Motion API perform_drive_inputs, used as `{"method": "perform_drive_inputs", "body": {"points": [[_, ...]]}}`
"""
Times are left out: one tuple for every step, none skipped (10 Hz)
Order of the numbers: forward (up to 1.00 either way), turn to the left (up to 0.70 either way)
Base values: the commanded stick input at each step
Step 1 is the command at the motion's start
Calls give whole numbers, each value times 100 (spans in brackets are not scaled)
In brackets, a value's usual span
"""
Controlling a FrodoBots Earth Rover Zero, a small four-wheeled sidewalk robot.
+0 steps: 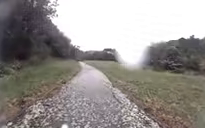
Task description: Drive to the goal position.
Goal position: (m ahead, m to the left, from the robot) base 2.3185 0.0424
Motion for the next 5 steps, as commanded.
{"method": "perform_drive_inputs", "body": {"points": [[0,0],[0,0],[0,0],[0,0],[0,0]]}}
